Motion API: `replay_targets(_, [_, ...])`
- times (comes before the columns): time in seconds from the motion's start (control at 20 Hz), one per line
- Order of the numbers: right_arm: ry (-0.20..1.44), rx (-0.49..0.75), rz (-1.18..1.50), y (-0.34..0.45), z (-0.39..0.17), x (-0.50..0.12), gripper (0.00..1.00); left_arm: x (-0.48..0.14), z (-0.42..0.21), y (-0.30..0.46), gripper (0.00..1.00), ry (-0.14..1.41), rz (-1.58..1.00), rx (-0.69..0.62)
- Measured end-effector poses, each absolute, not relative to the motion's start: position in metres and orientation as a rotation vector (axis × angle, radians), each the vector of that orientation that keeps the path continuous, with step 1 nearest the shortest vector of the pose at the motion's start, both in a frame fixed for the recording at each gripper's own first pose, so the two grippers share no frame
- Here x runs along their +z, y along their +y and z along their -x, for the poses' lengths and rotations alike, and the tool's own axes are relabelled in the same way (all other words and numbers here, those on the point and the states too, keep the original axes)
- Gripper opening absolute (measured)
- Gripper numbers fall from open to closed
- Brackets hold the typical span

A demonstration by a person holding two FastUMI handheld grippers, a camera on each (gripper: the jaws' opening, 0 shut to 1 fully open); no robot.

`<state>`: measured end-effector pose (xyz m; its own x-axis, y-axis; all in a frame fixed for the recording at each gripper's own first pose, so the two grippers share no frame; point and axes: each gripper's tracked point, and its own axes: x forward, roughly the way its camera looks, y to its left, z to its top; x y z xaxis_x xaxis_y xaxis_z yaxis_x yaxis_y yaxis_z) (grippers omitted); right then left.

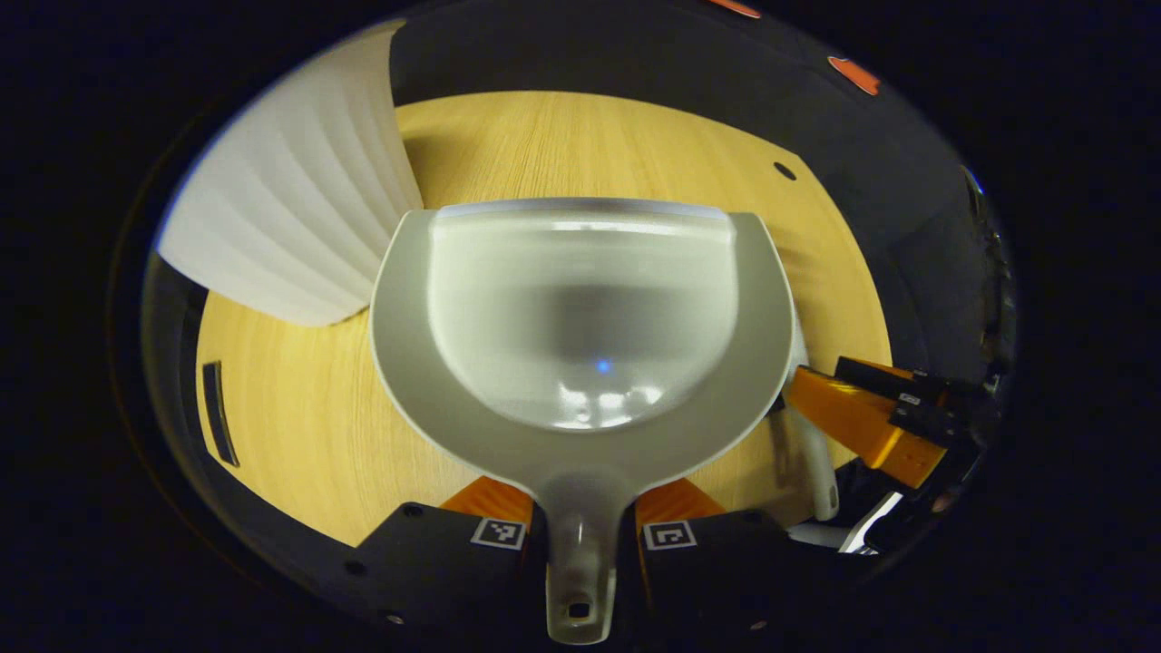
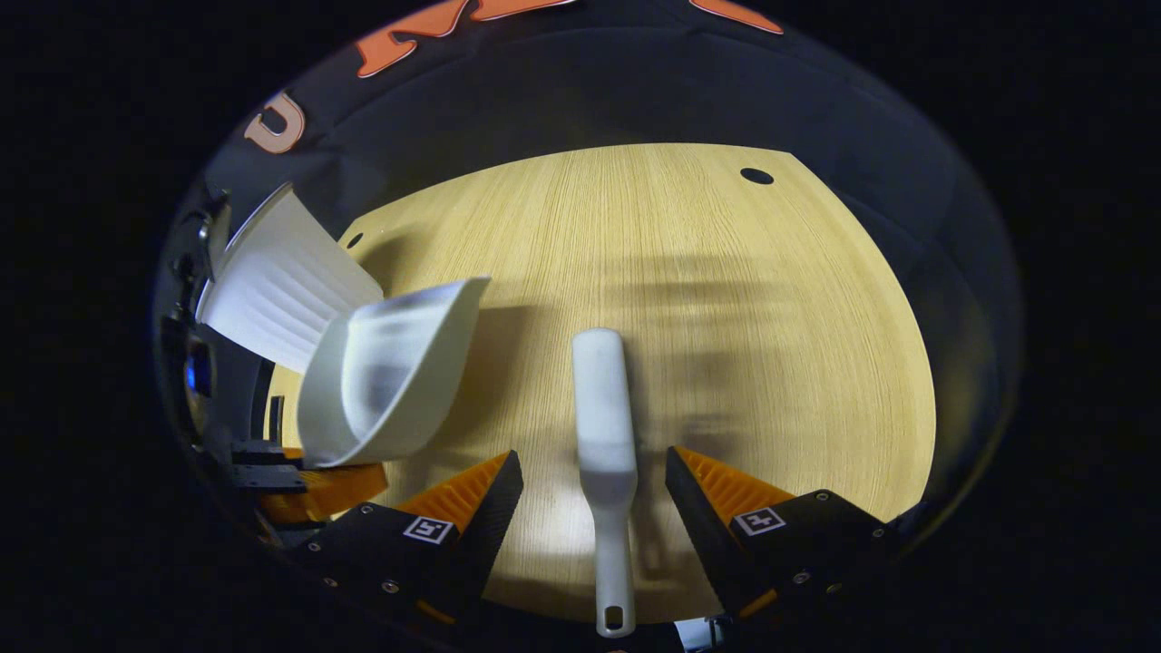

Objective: Pick up the small broom and dustpan from the desktop, sweep the trash into the dustpan with the broom, and then empty the trash into the garbage bin.

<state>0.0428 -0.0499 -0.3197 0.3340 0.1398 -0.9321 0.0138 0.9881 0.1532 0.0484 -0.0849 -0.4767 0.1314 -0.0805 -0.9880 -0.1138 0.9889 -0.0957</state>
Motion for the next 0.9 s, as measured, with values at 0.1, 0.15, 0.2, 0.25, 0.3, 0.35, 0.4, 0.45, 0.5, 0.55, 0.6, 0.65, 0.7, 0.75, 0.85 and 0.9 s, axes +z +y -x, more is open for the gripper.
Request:
replay_targets(0.1, [1.236,0.086,-0.129,-0.05,-0.041,-0.32,0.96,-0.49,-0.046,-0.089,0.33,1.465,0.117,0.038])
replay_targets(0.15, [1.239,0.084,-0.122,-0.05,-0.04,-0.32,0.97,-0.498,-0.037,-0.088,0.33,1.472,0.094,0.048])
replay_targets(0.2, [1.241,0.084,-0.118,-0.05,-0.039,-0.321,0.96,-0.503,-0.042,-0.089,0.34,1.484,0.085,0.054])
replay_targets(0.25, [1.245,0.085,-0.115,-0.05,-0.039,-0.321,0.96,-0.504,-0.041,-0.092,0.34,1.495,0.092,0.056])
replay_targets(0.3, [1.247,0.087,-0.112,-0.049,-0.038,-0.322,0.96,-0.507,-0.04,-0.094,0.34,1.504,0.105,0.065])
replay_targets(0.35, [1.25,0.087,-0.109,-0.049,-0.038,-0.322,0.97,-0.508,-0.04,-0.094,0.35,1.512,0.103,0.068])
replay_targets(0.4, [1.252,0.087,-0.107,-0.049,-0.038,-0.321,0.97,-0.51,-0.042,-0.09,0.36,1.518,0.08,0.073])
replay_targets(0.45, [1.255,0.087,-0.107,-0.049,-0.036,-0.322,0.96,-0.511,-0.045,-0.09,0.36,1.514,0.057,0.07])
replay_targets(0.5, [1.254,0.087,-0.105,-0.049,-0.035,-0.322,0.96,-0.51,-0.049,-0.09,0.36,1.507,0.047,0.07])
replay_targets(0.55, [1.255,0.088,-0.105,-0.049,-0.035,-0.323,0.96,-0.508,-0.054,-0.09,0.36,1.501,0.035,0.065])
replay_targets(0.6, [1.251,0.087,-0.106,-0.048,-0.036,-0.324,0.96,-0.505,-0.057,-0.09,0.37,1.499,0.021,0.057])
replay_targets(0.65, [1.249,0.089,-0.109,-0.048,-0.036,-0.324,0.96,-0.499,-0.062,-0.089,0.4,1.484,0.007,0.052])
replay_targets(0.7, [1.246,0.088,-0.109,-0.05,-0.037,-0.326,0.96,-0.495,-0.067,-0.09,0.45,1.472,0.006,0.044])
replay_targets(0.75, [1.244,0.085,-0.11,-0.051,-0.035,-0.324,0.96,-0.488,-0.071,-0.091,0.5,1.459,0.012,0.041])
replay_targets(0.85, [1.218,0.077,-0.125,-0.051,-0.036,-0.312,0.96,-0.474,-0.066,-0.094,0.69,1.421,0.029,0.037])
replay_targets(0.9, [1.193,0.07,-0.13,-0.054,-0.04,-0.305,0.96,-0.461,-0.072,-0.1,0.81,1.38,0.058,0.037])
